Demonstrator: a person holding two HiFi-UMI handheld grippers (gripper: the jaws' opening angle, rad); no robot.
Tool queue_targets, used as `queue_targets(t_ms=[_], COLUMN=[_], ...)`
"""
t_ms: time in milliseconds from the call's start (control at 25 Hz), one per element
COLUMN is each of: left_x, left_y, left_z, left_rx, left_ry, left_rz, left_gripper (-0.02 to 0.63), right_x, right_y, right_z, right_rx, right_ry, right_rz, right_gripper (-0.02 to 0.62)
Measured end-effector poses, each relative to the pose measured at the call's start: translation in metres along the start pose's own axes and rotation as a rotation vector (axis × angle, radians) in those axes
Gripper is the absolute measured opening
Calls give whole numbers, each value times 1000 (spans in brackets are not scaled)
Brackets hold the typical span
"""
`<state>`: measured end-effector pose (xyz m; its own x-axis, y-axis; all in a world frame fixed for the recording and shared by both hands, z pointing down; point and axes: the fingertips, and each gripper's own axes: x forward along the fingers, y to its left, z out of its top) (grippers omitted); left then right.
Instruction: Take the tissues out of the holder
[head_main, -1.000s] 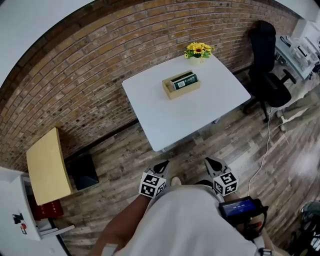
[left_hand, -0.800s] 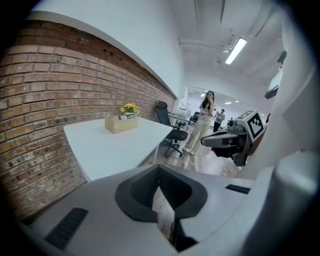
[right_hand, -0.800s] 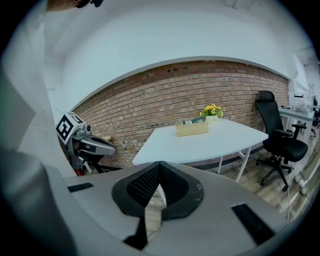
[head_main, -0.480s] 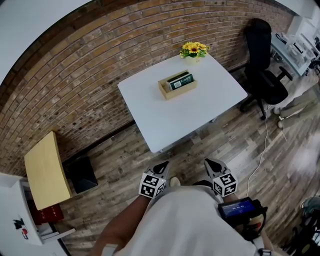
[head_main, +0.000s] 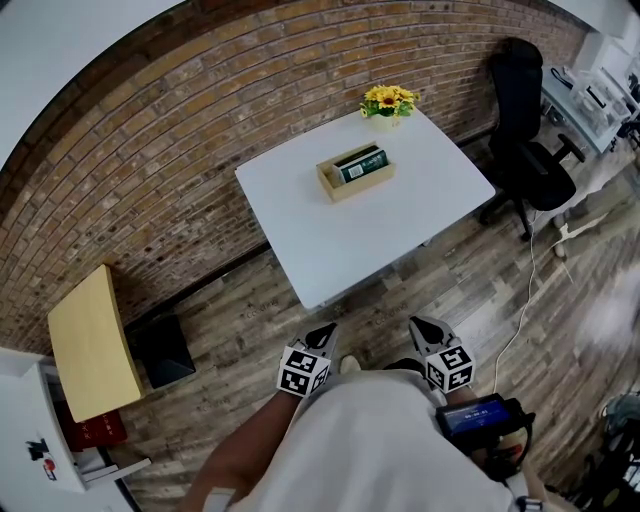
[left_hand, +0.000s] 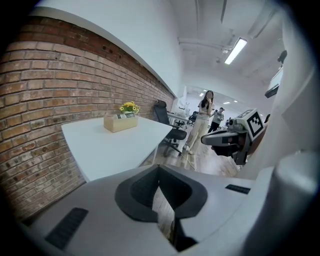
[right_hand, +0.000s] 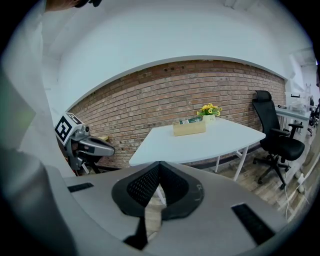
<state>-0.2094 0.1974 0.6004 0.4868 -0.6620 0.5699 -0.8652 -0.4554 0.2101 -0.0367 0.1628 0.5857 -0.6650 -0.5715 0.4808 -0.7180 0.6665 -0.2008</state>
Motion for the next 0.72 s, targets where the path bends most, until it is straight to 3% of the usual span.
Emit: queue_targets(t_ms=[720], left_x=[20], left_y=[2], left_z=[6], left_rx=[-21], left_ry=[33], left_rz=[4], left_gripper=[9], right_x=[11], right_y=[-29], right_z=[6], right_rx=[10], right_ry=[24], right_rz=[5], right_gripper=[6])
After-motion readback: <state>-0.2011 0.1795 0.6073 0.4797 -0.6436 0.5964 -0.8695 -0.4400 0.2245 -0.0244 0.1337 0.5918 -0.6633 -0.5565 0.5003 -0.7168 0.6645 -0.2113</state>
